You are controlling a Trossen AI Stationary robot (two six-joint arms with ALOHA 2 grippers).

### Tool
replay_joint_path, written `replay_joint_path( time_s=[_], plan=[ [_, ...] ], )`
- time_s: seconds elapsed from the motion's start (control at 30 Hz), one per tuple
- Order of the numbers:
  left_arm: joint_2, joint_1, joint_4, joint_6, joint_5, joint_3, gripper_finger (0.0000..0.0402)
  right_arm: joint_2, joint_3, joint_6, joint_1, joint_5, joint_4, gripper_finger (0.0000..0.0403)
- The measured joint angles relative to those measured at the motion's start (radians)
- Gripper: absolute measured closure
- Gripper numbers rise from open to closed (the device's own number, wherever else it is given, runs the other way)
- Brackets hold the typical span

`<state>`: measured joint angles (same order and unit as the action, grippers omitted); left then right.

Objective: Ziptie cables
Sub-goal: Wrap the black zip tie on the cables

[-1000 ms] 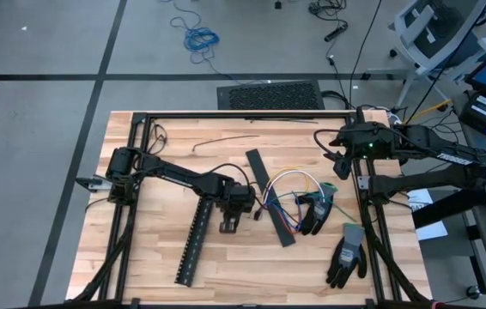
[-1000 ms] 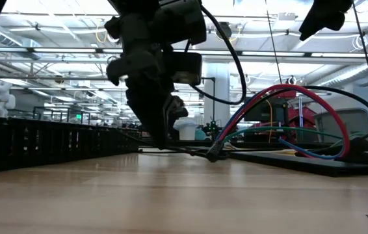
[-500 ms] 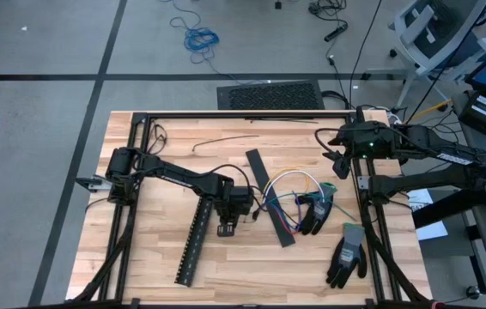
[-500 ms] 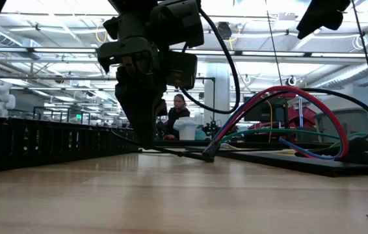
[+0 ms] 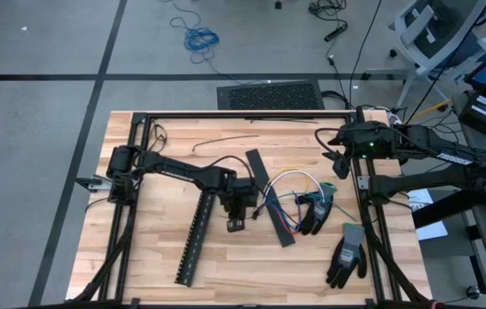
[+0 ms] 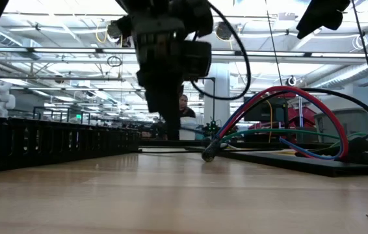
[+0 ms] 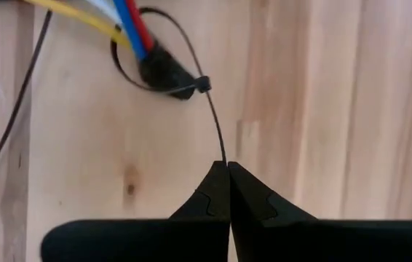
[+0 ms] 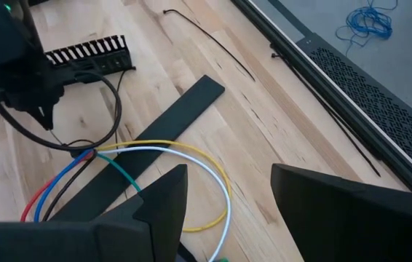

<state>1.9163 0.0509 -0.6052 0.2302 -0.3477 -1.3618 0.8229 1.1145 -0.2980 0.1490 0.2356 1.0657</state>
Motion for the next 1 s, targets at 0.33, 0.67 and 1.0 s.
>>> replay_joint_path(
  time_s=[0.33, 0.67, 1.0],
  plan=[
    [0.000, -0.019, -0.129, 0.027, -0.025, -0.127, 0.0402, 0.000, 0.000, 0.008, 0.000, 0.000, 0.000, 0.0211],
    [-0.001, -0.102, -0.160, 0.018, -0.026, -0.241, 0.0401, 0.000, 0.000, 0.007, 0.000, -0.006, 0.000, 0.0211],
    [-0.006, -0.148, -0.128, -0.005, 0.005, -0.243, 0.0401, 0.000, 0.000, 0.006, 0.000, -0.006, 0.000, 0.0211]
  ],
)
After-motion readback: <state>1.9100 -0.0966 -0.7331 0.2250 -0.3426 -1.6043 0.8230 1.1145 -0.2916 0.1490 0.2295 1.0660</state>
